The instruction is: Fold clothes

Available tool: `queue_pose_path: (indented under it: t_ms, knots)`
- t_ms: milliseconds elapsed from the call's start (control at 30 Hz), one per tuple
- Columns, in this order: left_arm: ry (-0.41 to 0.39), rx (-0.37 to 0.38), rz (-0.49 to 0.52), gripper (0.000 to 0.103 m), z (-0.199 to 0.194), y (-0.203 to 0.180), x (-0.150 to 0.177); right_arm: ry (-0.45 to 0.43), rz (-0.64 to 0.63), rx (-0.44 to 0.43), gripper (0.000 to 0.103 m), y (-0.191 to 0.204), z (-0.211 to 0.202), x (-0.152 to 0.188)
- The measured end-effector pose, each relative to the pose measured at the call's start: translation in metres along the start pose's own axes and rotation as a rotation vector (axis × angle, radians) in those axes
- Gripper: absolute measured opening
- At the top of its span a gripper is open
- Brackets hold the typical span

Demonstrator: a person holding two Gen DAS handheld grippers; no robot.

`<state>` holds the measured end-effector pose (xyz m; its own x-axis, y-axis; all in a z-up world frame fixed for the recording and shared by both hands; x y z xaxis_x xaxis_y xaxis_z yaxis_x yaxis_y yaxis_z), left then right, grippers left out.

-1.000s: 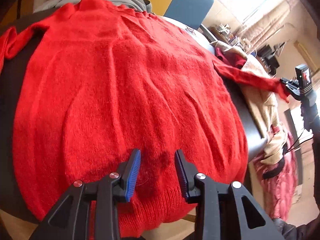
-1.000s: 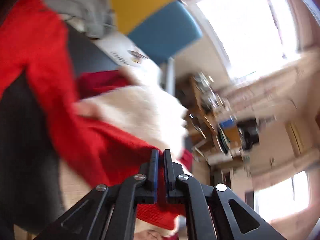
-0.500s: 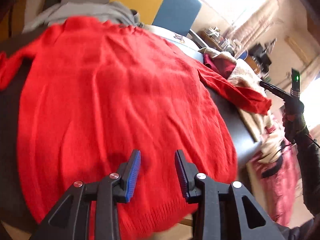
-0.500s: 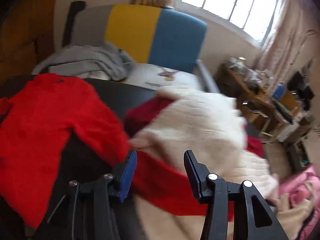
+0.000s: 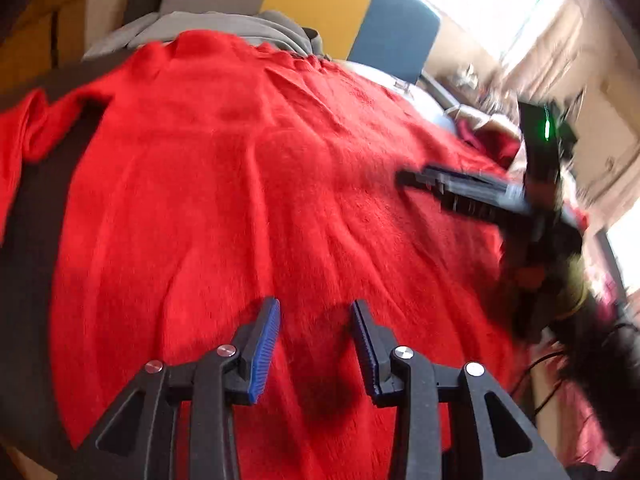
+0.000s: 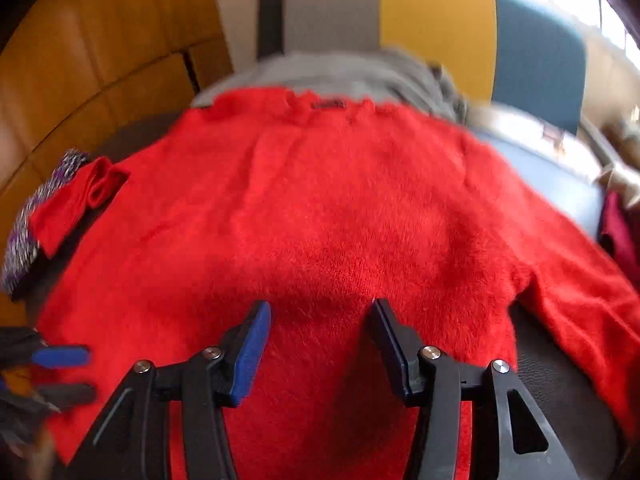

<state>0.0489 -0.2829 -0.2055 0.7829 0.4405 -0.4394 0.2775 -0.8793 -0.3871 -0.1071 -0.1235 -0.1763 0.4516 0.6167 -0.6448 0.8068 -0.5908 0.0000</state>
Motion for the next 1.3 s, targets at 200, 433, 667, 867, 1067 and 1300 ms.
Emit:
queue_pose_path:
  t_ms: [200, 433, 667, 867, 1067, 1300]
  knots:
    - [0.008, 0.131, -0.096, 0.036, -0.014, 0.002, 0.030, -0.010, -0.013, 0.011, 0.068, -0.007, -0.040, 0.046]
    - [-0.067, 0.134, -0.137, 0.037, -0.041, 0.014, -0.005, 0.025, 0.003, -0.078, 0.086, -0.001, -0.076, 0.082]
    - [-0.233, 0.045, -0.146, 0.040, -0.022, 0.031, -0.116, -0.190, 0.394, -0.187, 0.086, -0.097, -0.088, 0.009]
    - [-0.203, -0.103, -0.132, 0.040, 0.037, 0.058, -0.162, -0.119, 0.821, -0.292, 0.087, -0.181, -0.038, 0.030]
    - [-0.184, -0.207, -0.140, 0.031, 0.041, 0.097, -0.150, -0.014, 0.640, 0.095, 0.062, -0.223, -0.050, 0.060]
    - [-0.244, -0.169, -0.134, 0.039, 0.019, 0.089, -0.167, -0.051, 0.472, 0.098, 0.072, -0.183, -0.073, 0.020]
Point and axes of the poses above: each gripper's, at about its wrist camera, not at the fingertips, and z roughly the way its jaws point, y to its left, x to its underside, the point moved 7 cm from there along z, roughly the way its jaws point, and after that the axes turned 5 degrees about -z, right-handed, at the moved point
